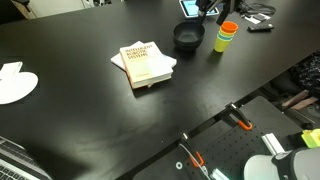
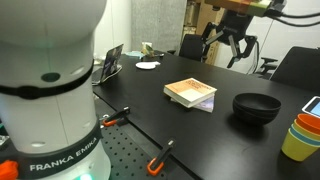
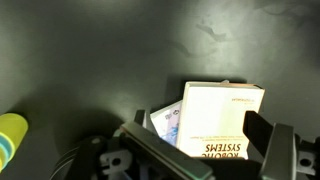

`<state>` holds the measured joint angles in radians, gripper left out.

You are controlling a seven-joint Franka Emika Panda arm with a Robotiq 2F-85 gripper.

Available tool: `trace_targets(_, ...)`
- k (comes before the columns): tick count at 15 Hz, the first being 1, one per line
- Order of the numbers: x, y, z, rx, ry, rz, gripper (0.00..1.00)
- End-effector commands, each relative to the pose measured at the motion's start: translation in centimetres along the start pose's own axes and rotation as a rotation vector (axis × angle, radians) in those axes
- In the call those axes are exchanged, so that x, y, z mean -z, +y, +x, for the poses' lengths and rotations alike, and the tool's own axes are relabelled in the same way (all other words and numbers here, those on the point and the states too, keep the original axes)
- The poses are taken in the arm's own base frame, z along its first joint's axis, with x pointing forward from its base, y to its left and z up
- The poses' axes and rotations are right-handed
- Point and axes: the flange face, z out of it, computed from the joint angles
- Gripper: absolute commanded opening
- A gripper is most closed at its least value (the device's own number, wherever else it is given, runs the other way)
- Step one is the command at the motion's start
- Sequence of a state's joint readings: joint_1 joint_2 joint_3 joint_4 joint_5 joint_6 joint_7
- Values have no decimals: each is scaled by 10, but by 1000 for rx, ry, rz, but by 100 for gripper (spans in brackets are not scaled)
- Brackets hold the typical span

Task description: Open the book, then flip a few pages

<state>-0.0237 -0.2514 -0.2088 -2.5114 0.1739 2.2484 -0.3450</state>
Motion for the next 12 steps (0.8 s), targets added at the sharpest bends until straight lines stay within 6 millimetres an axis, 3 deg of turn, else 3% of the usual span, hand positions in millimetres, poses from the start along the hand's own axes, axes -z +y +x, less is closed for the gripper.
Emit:
trace_targets(1,-36,5,36,29,-12,123,100)
trace_targets(8,-108,5,74,35,-64,255,100)
trace_targets(12,-143,-1,93,39,-103,246,100)
